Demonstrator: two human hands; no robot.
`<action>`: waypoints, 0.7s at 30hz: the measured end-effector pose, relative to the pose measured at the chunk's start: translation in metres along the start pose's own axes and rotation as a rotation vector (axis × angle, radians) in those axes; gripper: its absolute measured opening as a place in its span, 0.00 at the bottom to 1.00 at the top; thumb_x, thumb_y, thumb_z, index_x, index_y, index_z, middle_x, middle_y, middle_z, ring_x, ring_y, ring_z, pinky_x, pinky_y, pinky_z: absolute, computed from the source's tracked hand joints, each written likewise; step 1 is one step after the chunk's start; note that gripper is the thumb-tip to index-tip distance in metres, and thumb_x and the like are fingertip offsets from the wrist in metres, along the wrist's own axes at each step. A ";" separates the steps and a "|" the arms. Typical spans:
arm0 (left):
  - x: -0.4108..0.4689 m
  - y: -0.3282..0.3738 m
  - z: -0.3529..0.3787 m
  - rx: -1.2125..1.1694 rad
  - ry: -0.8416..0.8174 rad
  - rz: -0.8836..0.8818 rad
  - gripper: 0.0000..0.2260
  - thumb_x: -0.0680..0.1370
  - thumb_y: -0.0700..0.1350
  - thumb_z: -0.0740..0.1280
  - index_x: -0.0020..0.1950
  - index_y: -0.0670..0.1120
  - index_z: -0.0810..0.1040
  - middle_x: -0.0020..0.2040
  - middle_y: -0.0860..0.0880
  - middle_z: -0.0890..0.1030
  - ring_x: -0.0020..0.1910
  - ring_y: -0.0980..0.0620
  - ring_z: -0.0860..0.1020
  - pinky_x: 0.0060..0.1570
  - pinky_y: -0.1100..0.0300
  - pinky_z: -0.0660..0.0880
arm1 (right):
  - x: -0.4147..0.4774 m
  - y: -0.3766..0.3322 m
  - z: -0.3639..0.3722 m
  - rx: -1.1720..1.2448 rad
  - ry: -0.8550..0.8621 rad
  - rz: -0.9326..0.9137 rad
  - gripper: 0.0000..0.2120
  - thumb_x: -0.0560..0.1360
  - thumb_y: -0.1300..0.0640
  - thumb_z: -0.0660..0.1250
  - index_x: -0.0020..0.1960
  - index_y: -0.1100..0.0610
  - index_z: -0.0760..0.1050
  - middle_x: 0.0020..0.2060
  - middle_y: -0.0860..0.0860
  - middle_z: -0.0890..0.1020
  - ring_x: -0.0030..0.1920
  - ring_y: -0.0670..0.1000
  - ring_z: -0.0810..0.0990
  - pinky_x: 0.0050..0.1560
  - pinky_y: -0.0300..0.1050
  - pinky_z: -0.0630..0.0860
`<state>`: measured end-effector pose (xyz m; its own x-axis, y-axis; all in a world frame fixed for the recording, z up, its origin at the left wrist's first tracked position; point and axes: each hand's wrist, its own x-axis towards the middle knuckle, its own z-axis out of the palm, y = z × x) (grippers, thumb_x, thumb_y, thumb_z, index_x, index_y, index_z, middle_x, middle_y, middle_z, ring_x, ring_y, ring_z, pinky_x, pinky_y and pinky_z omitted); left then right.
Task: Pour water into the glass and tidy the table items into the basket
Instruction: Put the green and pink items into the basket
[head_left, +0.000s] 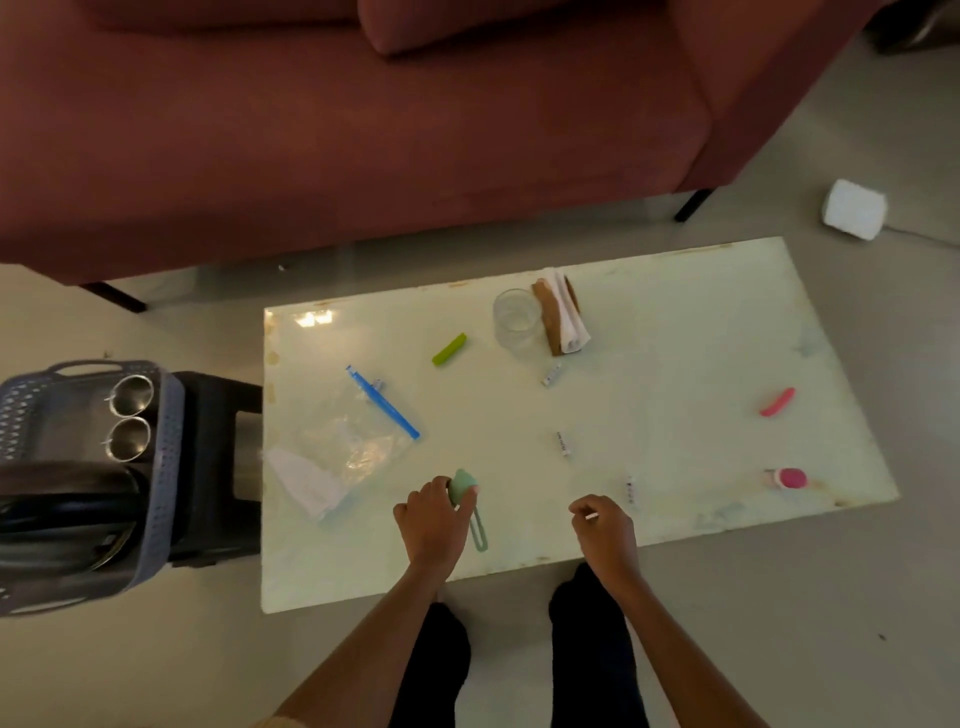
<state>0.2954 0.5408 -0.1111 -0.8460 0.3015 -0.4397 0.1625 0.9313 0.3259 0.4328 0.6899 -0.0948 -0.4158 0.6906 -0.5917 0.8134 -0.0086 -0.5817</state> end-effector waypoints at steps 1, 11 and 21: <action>-0.004 0.014 0.008 -0.003 -0.009 -0.004 0.18 0.77 0.61 0.59 0.53 0.48 0.76 0.44 0.51 0.81 0.47 0.49 0.78 0.50 0.54 0.65 | 0.010 0.013 -0.017 -0.039 0.049 -0.012 0.09 0.72 0.67 0.62 0.47 0.59 0.79 0.48 0.53 0.80 0.47 0.53 0.79 0.46 0.42 0.72; -0.032 0.161 0.099 -0.021 -0.169 -0.007 0.17 0.76 0.58 0.61 0.55 0.47 0.76 0.47 0.50 0.82 0.50 0.47 0.78 0.52 0.54 0.65 | 0.120 0.128 -0.186 -0.578 0.288 -0.087 0.14 0.60 0.73 0.67 0.45 0.64 0.80 0.49 0.62 0.79 0.53 0.66 0.74 0.40 0.54 0.74; -0.032 0.217 0.124 -0.010 -0.120 -0.024 0.17 0.75 0.58 0.62 0.56 0.47 0.76 0.47 0.50 0.82 0.50 0.47 0.78 0.54 0.53 0.65 | 0.159 0.167 -0.202 -0.551 0.020 0.055 0.19 0.75 0.68 0.56 0.64 0.57 0.71 0.61 0.59 0.71 0.52 0.62 0.78 0.47 0.48 0.72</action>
<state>0.4210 0.7586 -0.1296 -0.7829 0.3017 -0.5441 0.1370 0.9367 0.3222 0.5848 0.9445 -0.1733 -0.3632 0.7137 -0.5990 0.9285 0.3305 -0.1692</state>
